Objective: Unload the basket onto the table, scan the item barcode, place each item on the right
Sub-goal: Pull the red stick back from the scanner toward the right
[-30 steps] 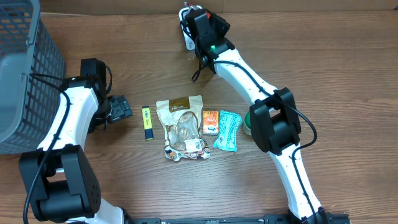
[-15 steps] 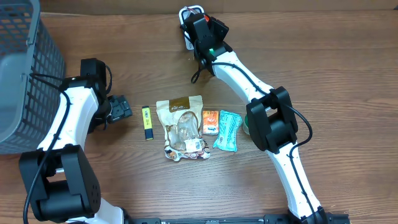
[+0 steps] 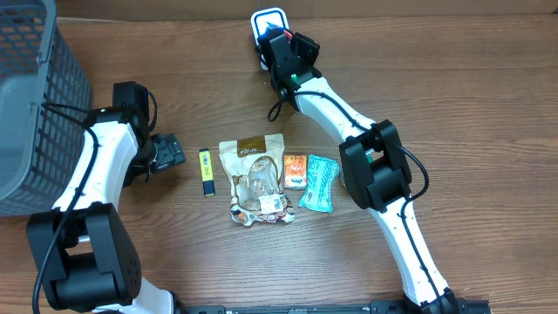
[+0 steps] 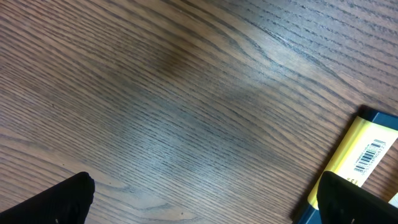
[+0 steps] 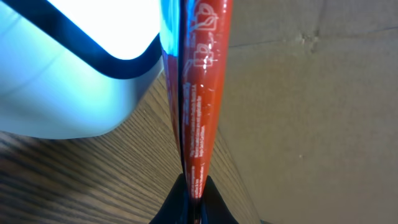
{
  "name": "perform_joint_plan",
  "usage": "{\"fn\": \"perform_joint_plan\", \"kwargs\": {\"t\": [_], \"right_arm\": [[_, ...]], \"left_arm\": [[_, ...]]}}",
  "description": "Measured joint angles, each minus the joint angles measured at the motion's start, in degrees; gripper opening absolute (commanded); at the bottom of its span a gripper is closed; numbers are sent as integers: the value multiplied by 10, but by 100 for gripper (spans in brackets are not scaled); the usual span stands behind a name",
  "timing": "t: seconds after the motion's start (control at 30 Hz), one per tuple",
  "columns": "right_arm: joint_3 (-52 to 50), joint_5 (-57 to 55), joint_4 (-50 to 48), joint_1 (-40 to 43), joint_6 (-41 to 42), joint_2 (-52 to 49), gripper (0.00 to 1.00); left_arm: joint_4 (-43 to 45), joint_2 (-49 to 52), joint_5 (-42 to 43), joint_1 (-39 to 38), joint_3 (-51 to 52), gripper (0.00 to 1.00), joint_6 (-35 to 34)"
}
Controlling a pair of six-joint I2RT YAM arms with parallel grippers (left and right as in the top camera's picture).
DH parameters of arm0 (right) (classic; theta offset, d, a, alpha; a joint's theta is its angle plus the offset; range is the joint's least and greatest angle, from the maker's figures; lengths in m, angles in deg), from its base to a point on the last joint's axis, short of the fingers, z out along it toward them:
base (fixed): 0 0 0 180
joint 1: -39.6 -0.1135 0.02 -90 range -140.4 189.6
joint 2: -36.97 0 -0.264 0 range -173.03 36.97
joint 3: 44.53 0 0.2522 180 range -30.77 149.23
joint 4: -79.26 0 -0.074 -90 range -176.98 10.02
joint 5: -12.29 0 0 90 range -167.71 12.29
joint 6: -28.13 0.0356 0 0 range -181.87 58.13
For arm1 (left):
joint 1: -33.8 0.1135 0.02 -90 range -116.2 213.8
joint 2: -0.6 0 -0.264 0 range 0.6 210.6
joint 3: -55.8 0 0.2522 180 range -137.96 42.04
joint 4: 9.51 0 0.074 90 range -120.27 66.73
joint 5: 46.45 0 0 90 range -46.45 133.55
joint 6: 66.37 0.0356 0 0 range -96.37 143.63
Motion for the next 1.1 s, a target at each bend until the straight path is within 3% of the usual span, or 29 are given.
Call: {"fn": "perform_joint_plan", "kwargs": {"t": [0.33,0.47,0.63,0.83,0.93,1.1], "right_arm": [[0,-26,5,0,23,0,3],[0,-25,57,0,49,20,3],[-2,-6,174,1,102,99,3],[0,37,392,21,220,258,3],[7,98,517,55,287,321,3],[1,228,676,138,335,334,3]], "left_arm": [[0,0,0,0,0,100,0],[0,0,0,0,0,100,0],[0,0,0,0,0,100,0],[0,0,0,0,0,100,0],[0,0,0,0,0,100,0],[0,0,0,0,0,100,0]]}}
